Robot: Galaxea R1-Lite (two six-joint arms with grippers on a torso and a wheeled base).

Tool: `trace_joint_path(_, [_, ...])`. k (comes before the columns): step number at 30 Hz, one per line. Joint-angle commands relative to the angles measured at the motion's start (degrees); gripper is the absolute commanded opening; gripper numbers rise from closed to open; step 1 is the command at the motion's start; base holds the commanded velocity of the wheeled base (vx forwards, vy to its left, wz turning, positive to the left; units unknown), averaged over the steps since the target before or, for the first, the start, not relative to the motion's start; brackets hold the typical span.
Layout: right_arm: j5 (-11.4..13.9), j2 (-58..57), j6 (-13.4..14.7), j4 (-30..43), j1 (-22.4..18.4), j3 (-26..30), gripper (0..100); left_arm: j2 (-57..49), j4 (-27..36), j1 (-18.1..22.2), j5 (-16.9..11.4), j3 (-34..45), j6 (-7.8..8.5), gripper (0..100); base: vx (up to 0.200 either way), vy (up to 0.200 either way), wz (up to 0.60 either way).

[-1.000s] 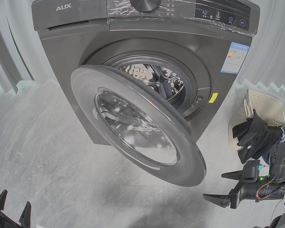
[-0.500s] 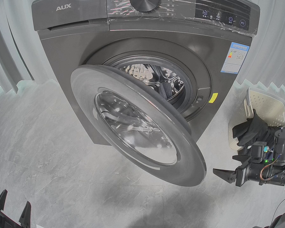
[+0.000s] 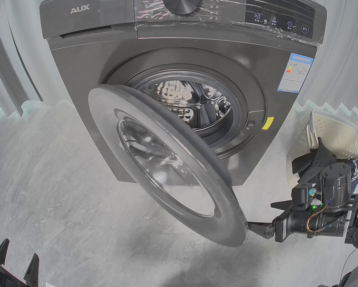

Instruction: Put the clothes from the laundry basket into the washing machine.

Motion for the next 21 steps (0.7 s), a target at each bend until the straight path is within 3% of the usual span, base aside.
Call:
trace_joint_path(1, [0.19, -0.16, 0.06, -0.01, 3.75, 1.67, 100, 0.11, 0.02, -0.26, 0.01, 0.84, 0.03, 100, 0.0, 0.0, 0.0])
trace_joint_path(7, [-0.6, -0.68, 0.06, -0.18, 3.66, 0.79, 100, 0.11, 0.02, -0.26, 0.01, 0.84, 0.03, 100, 0.0, 0.0, 0.0])
trace_joint_path(9, [-2.09, -0.16, 0.24, -0.09, 3.05, -0.88, 100, 0.11, 0.02, -0.26, 0.01, 0.84, 0.03, 100, 0.0, 0.0, 0.0])
trace_joint_path(13, [-7.1, 4.24, 4.37, -0.09, 3.31, -6.24, 100, 0.11, 0.02, -0.26, 0.01, 0.84, 0.03, 100, 0.0, 0.0, 0.0])
trace_joint_path(21, [-8.42, 11.97, 5.86, -0.18, 3.14, -12.39, 100, 0.11, 0.02, -0.26, 0.01, 0.84, 0.03, 100, 0.0, 0.0, 0.0])
